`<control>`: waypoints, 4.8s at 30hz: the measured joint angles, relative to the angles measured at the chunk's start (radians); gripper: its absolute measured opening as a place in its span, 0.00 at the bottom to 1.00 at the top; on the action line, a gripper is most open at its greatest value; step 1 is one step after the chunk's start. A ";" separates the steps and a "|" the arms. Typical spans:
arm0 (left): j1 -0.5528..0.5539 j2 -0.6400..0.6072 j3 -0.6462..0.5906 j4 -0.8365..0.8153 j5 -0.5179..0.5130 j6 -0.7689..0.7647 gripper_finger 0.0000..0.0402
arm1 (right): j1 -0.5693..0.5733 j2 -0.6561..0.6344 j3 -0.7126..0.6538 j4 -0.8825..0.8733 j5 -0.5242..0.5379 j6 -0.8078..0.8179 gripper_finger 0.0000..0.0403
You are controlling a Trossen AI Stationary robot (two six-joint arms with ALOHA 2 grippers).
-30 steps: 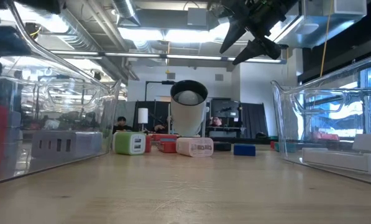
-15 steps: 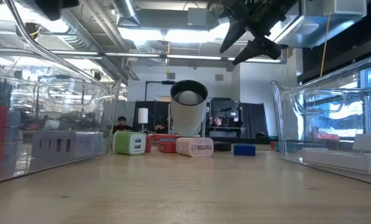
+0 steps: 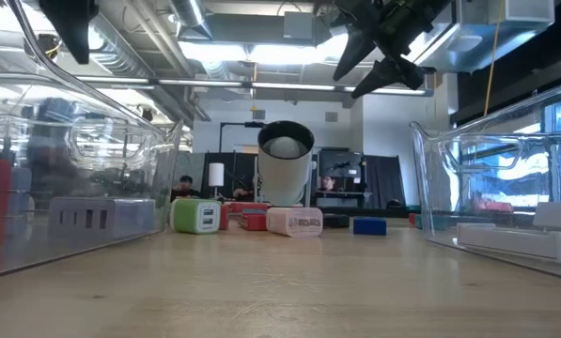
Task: Pick & Place Office items
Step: Put the violet charger adapter into the left transparent bin
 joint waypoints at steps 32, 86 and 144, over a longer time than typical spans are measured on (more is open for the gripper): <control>0.389 0.029 -0.017 -0.110 -0.032 0.070 0.65 | 0.005 0.000 0.000 -0.019 -0.025 -0.015 0.61; 0.228 0.028 -0.679 0.566 0.295 -0.689 0.53 | 0.023 0.000 0.000 -0.020 -0.022 -0.030 0.61; -0.138 -0.114 -0.388 1.514 -0.311 0.091 0.50 | 0.023 0.000 0.000 -0.018 -0.014 -0.024 0.61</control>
